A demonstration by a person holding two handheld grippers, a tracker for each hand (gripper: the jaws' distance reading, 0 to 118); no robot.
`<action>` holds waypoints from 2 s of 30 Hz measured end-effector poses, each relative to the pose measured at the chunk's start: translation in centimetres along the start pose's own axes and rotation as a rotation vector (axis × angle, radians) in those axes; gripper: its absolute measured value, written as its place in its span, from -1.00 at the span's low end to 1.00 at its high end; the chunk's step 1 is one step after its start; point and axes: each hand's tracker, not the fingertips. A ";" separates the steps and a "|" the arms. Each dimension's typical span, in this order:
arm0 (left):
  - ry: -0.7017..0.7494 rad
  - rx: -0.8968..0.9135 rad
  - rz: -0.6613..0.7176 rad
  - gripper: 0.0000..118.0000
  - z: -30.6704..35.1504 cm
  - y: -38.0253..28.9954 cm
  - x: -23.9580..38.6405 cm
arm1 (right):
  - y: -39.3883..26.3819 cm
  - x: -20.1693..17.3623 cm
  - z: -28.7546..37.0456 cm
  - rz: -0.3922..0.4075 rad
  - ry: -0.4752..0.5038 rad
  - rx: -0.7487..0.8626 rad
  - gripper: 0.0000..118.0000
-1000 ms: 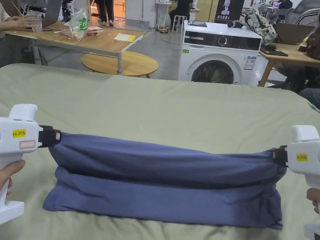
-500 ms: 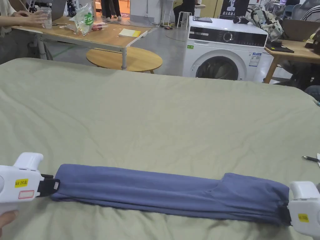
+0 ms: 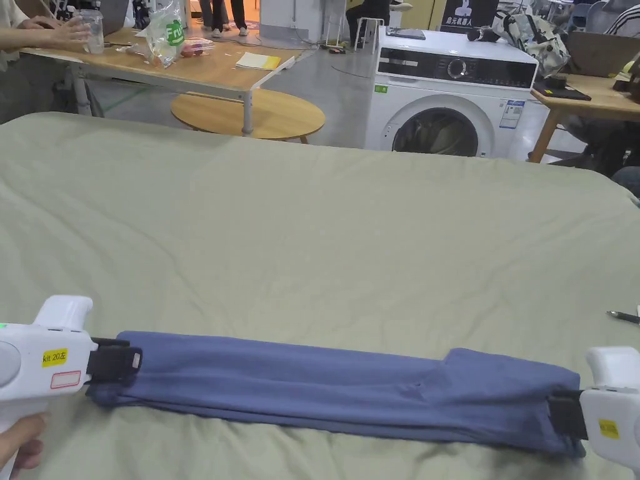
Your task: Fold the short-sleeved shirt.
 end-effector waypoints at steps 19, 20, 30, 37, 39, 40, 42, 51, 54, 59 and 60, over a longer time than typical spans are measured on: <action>0.151 0.597 -0.133 -1.00 1.7 2.9 9.5 | 5.0 -13.6 2.3 -0.166 -0.014 0.751 -1.00; 0.151 0.601 -0.131 -1.00 2.0 3.0 9.4 | 5.3 -14.1 2.5 -0.162 -0.009 0.753 -1.00; 0.051 0.347 0.015 -1.00 3.9 3.0 0.7 | 7.2 -18.4 1.6 -0.132 0.071 0.742 -1.00; -0.238 -0.044 0.244 -0.96 0.7 1.7 -7.8 | 7.0 -20.0 0.2 -0.079 0.111 0.692 -1.00; -0.334 -0.103 0.323 -0.38 -0.5 1.2 -9.6 | 7.0 -20.3 0.0 -0.067 0.118 0.678 -1.00; -0.359 -0.132 0.343 -0.05 -0.9 0.9 -10.0 | 6.9 -20.4 -0.1 -0.065 0.120 0.676 -1.00; -0.429 -0.183 0.379 0.05 -2.0 0.5 -11.2 | 6.9 -20.4 -0.3 -0.054 0.120 0.666 -1.00; -0.742 -0.227 0.608 0.05 -7.6 -1.5 -11.1 | 6.1 -20.0 -1.2 -0.044 0.113 0.628 -1.00; -0.755 -0.209 0.567 -0.38 -8.5 -1.6 -9.6 | 6.0 -19.8 -1.4 -0.053 0.113 0.614 -1.00; -0.681 -0.175 0.580 -0.93 -8.2 -2.3 -9.0 | 5.8 -19.4 -1.5 -0.040 0.108 0.608 -1.00; -0.663 -0.172 0.574 -0.94 -7.9 -2.2 -8.8 | 5.8 -19.2 -1.5 -0.037 0.108 0.607 -1.00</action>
